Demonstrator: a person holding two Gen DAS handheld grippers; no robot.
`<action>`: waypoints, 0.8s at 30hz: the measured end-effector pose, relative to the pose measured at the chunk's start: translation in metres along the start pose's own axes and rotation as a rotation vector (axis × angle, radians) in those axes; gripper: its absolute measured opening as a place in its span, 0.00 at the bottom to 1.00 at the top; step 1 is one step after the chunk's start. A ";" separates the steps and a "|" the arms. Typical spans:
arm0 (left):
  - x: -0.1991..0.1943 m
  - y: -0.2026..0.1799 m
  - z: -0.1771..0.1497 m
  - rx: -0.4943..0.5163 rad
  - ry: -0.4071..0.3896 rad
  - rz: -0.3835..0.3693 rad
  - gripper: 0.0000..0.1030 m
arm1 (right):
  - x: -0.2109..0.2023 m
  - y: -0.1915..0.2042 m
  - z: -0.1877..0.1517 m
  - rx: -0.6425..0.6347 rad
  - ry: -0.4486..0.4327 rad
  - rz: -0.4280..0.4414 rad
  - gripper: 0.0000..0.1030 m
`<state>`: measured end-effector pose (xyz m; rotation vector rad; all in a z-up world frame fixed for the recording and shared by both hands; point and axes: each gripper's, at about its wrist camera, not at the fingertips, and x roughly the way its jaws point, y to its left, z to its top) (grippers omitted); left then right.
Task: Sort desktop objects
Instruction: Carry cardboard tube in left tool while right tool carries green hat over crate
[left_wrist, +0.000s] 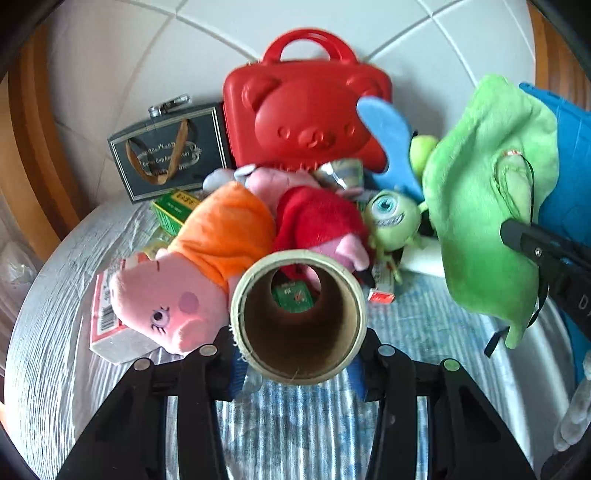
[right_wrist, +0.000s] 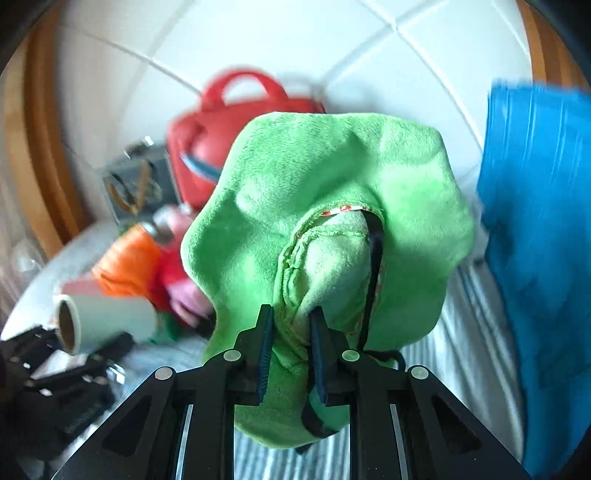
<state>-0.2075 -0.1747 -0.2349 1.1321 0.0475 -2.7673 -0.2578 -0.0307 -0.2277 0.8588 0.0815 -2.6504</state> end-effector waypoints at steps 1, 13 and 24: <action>-0.007 -0.001 0.001 -0.001 -0.015 0.002 0.41 | -0.011 0.004 0.006 -0.007 -0.023 0.007 0.18; -0.121 -0.012 0.043 0.000 -0.308 -0.019 0.41 | -0.120 0.003 0.037 -0.015 -0.242 -0.035 0.18; -0.218 -0.084 0.073 0.049 -0.524 -0.153 0.41 | -0.242 -0.036 0.061 0.034 -0.429 -0.191 0.18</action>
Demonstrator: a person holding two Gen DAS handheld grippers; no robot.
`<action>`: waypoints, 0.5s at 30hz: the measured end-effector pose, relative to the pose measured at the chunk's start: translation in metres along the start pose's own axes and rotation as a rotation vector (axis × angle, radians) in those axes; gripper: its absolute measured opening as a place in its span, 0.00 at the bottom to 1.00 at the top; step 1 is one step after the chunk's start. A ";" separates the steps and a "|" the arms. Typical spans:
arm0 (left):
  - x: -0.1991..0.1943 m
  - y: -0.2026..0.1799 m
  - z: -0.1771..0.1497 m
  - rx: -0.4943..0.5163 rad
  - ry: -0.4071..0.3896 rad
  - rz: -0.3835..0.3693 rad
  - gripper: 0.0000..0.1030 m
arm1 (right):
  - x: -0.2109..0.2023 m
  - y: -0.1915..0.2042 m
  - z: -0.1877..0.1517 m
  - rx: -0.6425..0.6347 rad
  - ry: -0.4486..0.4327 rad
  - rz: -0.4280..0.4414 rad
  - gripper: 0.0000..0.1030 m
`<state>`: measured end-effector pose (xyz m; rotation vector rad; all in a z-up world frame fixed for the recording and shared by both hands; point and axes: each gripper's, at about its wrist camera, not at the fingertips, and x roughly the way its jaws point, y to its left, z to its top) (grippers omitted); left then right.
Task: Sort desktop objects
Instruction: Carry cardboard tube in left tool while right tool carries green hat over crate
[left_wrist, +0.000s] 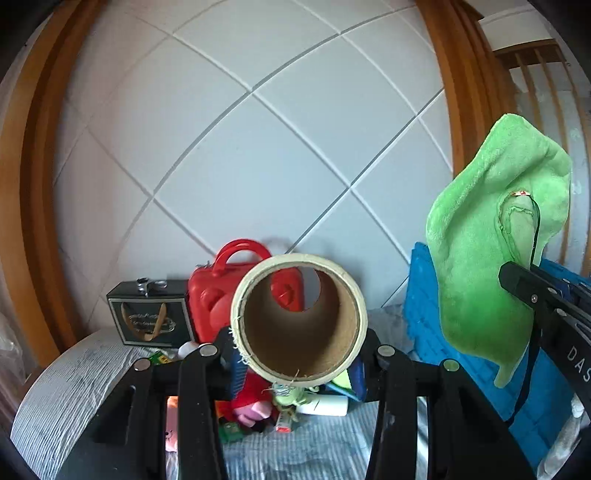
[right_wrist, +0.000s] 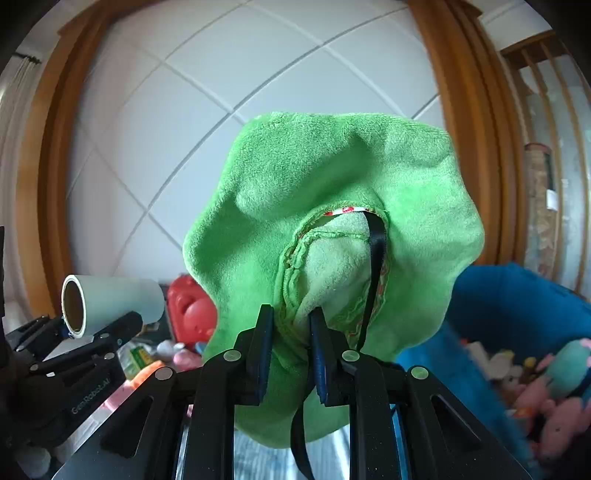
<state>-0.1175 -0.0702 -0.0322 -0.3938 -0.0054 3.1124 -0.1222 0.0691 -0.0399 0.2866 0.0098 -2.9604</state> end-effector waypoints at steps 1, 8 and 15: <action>-0.003 -0.010 0.006 0.002 -0.011 -0.020 0.41 | -0.008 -0.008 0.006 0.004 -0.009 -0.017 0.18; -0.025 -0.092 0.039 0.008 -0.072 -0.158 0.41 | -0.053 -0.082 0.044 0.020 -0.031 -0.125 0.19; -0.033 -0.179 0.061 0.036 -0.079 -0.259 0.41 | -0.069 -0.174 0.049 0.055 0.031 -0.198 0.19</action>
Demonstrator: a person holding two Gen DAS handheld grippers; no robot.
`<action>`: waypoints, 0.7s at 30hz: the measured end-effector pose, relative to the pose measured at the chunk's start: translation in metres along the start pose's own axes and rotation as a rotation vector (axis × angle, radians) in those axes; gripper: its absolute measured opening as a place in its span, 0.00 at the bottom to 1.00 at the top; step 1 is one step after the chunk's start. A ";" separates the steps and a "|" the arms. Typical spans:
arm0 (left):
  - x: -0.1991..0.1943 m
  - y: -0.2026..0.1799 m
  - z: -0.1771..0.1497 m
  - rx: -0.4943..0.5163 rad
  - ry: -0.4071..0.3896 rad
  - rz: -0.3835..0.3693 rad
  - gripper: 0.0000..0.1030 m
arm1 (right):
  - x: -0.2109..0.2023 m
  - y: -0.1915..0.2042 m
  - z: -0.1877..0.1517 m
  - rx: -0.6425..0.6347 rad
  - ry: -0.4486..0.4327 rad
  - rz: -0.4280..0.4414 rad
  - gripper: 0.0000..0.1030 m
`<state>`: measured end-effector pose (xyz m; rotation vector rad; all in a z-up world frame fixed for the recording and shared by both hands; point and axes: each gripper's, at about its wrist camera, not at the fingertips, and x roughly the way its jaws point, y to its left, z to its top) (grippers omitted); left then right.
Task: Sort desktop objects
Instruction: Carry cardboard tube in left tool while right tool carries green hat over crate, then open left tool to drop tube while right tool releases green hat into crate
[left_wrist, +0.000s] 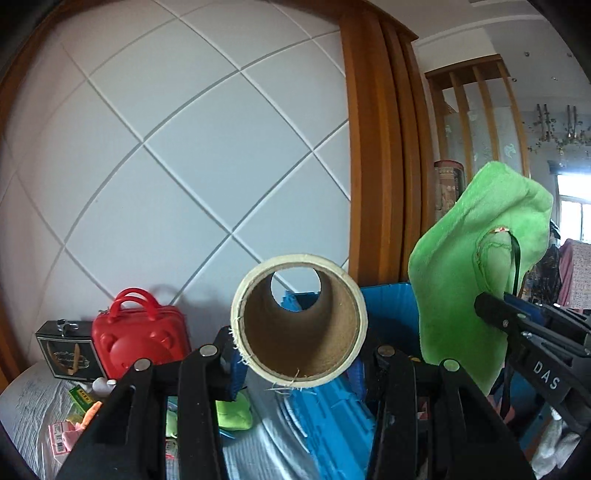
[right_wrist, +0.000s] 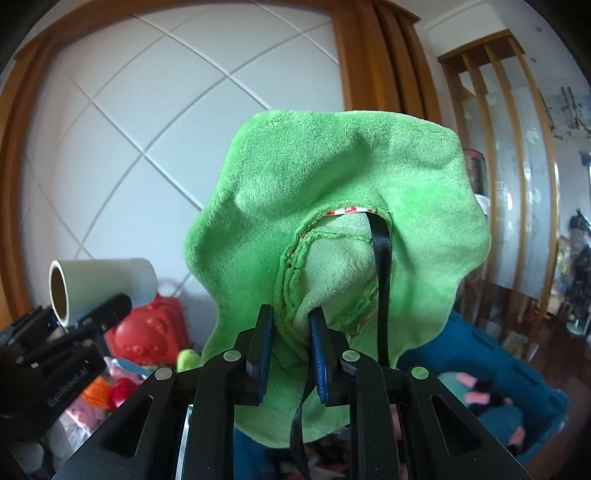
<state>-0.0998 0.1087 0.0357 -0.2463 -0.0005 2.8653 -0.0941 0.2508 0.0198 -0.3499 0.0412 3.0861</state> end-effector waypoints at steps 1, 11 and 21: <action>0.004 -0.012 0.001 0.003 0.006 -0.009 0.41 | 0.004 -0.011 -0.003 0.005 0.009 -0.007 0.19; 0.058 -0.098 -0.007 0.060 0.206 -0.039 0.41 | 0.025 -0.096 -0.025 -0.003 0.132 -0.018 0.19; 0.070 -0.133 -0.030 0.107 0.393 -0.030 0.64 | 0.050 -0.103 -0.046 -0.041 0.280 0.038 0.20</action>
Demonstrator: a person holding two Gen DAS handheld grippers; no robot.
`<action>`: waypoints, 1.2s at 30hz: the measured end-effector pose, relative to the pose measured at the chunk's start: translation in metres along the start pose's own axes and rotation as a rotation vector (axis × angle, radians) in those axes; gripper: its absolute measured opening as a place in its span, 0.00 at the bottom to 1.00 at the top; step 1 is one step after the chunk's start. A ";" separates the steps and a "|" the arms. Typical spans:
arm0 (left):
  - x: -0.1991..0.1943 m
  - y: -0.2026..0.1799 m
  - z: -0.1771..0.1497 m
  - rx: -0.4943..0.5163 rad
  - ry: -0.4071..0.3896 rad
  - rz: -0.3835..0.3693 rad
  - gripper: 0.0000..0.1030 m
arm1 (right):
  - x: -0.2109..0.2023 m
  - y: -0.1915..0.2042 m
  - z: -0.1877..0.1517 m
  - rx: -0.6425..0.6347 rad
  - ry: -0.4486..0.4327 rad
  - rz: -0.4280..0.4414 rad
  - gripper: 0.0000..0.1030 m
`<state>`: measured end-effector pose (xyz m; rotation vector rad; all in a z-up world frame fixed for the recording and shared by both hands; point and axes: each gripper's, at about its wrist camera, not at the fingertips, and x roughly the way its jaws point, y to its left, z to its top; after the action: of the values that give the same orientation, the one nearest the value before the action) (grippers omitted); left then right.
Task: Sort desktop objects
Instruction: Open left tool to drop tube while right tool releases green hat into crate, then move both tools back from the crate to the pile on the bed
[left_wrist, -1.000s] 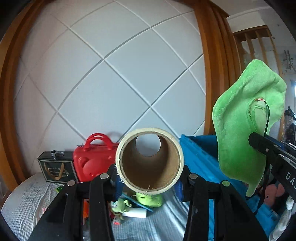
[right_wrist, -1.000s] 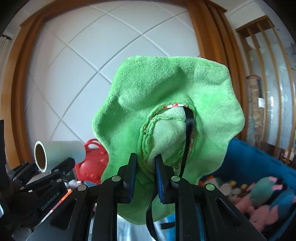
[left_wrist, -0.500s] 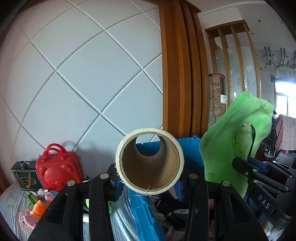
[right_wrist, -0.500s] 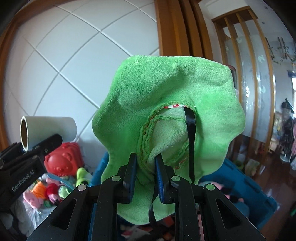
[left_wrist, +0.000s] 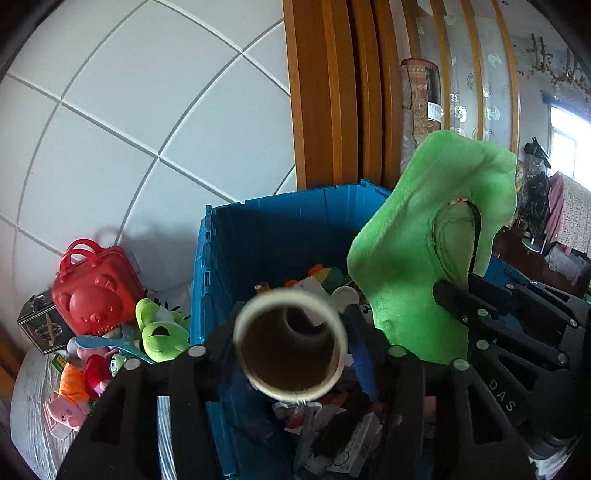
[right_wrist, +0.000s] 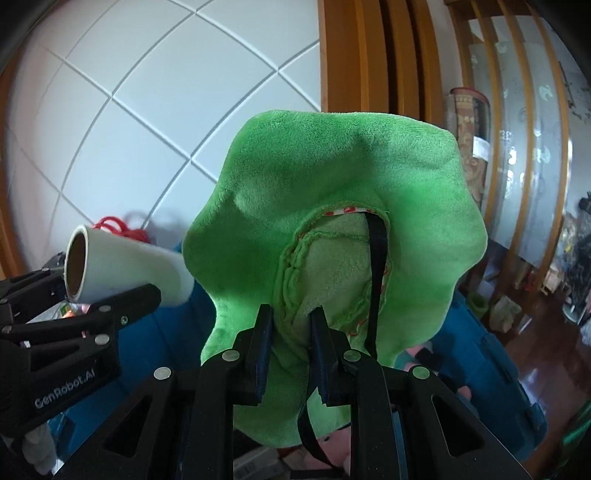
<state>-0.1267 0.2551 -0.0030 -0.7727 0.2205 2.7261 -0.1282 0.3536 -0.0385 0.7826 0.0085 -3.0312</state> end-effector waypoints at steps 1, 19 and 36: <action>-0.002 0.000 0.000 0.001 0.002 0.012 0.76 | 0.002 0.000 -0.002 -0.001 0.014 0.005 0.20; -0.032 0.042 -0.023 -0.055 -0.016 0.024 0.79 | 0.003 0.017 -0.012 0.010 0.043 -0.046 1.00; -0.061 0.145 -0.075 -0.212 0.001 0.135 0.80 | -0.018 0.085 -0.010 -0.027 0.000 0.057 1.00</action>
<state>-0.0879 0.0866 -0.0243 -0.8434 -0.0183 2.9103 -0.1070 0.2685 -0.0387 0.7669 0.0266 -2.9713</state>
